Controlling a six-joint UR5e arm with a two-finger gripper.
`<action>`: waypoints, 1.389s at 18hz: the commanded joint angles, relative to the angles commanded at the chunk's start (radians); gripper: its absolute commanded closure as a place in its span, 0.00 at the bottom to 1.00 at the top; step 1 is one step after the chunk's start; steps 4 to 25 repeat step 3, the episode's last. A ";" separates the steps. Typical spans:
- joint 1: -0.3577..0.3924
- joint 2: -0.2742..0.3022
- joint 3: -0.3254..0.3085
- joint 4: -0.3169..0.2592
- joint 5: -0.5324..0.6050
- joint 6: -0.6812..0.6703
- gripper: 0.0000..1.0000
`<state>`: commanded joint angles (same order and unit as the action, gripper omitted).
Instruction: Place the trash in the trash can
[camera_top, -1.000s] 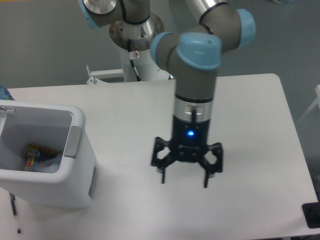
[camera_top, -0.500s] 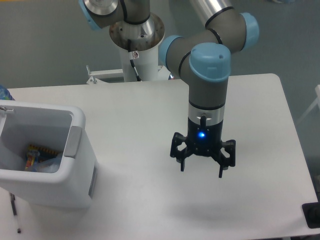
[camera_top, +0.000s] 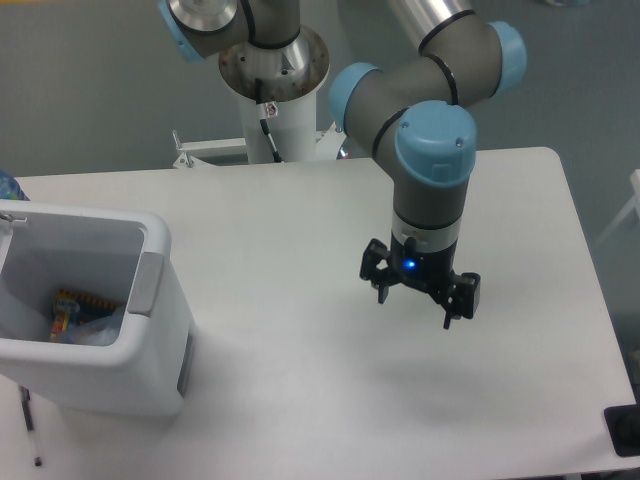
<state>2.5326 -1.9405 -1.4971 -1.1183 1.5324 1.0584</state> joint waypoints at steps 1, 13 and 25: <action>0.000 0.000 -0.006 0.002 0.002 0.000 0.00; 0.000 0.005 -0.023 0.006 0.002 0.000 0.00; 0.000 0.005 -0.023 0.006 0.002 0.000 0.00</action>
